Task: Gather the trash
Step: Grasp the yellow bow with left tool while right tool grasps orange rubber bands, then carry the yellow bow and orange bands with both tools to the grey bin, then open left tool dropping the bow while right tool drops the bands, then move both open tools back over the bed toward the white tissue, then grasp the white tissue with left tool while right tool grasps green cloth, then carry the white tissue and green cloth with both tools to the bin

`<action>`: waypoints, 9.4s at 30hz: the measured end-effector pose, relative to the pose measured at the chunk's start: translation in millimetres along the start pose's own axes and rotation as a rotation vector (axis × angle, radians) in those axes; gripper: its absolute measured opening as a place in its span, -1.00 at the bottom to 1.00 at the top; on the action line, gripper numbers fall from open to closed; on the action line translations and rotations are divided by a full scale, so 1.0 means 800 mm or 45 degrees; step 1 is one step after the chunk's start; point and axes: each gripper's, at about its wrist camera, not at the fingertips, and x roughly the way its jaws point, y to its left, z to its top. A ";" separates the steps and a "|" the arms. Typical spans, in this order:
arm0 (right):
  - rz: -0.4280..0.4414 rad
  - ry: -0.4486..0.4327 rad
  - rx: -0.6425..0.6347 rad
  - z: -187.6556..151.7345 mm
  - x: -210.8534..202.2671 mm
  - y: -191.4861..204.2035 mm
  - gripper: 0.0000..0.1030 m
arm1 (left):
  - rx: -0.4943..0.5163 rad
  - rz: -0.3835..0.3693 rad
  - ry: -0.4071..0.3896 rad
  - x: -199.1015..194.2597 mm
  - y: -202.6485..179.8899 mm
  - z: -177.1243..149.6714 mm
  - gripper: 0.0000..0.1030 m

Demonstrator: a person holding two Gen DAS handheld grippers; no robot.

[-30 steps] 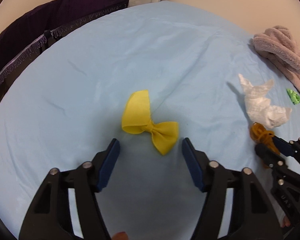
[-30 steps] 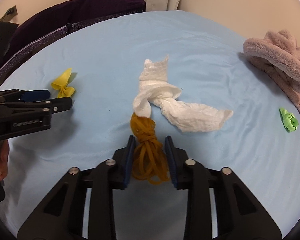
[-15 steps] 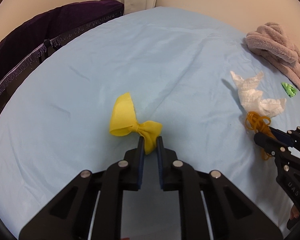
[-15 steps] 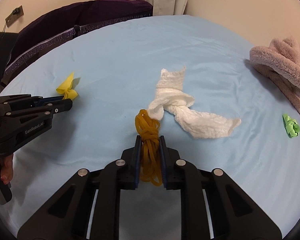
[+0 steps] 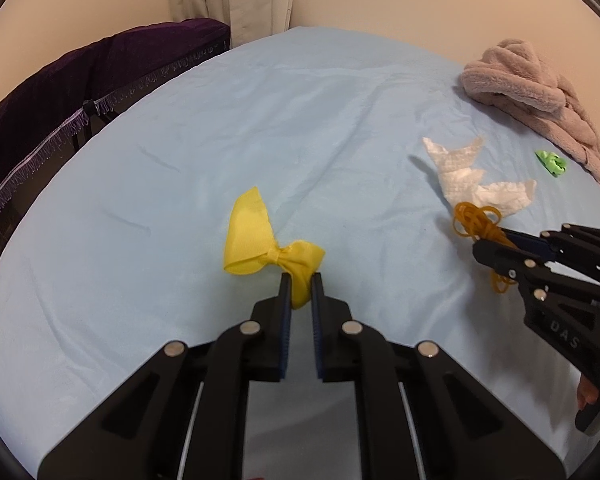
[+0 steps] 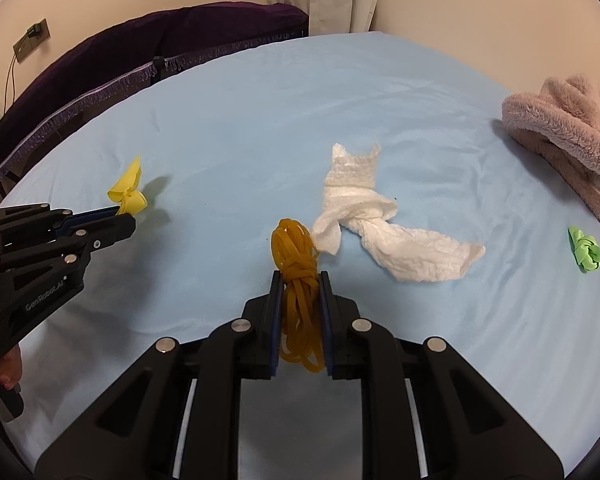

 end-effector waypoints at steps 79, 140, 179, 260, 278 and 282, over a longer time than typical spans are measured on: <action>0.755 -0.219 -0.843 0.095 -0.435 0.832 -0.70 | -0.690 0.711 -0.280 -0.712 0.530 -0.287 -0.80; 0.680 -0.249 -0.594 0.189 -0.427 0.723 -0.22 | -0.536 0.664 -0.290 -0.674 0.498 -0.163 0.41; -0.261 -0.345 0.175 -0.026 -0.368 -0.087 -0.22 | 0.048 0.045 -0.127 -0.267 -0.094 0.031 0.42; -0.367 -0.095 0.424 -0.029 -0.017 -0.329 -0.49 | 0.283 0.015 -0.113 0.117 -0.233 0.153 -0.43; -0.256 -0.091 0.291 -0.068 -0.124 -0.186 -0.49 | 0.216 0.002 -0.065 -0.007 -0.162 0.060 -0.43; -0.221 -0.096 0.239 -0.071 -0.159 -0.141 -0.49 | 0.207 0.006 -0.072 -0.055 -0.142 0.035 -0.43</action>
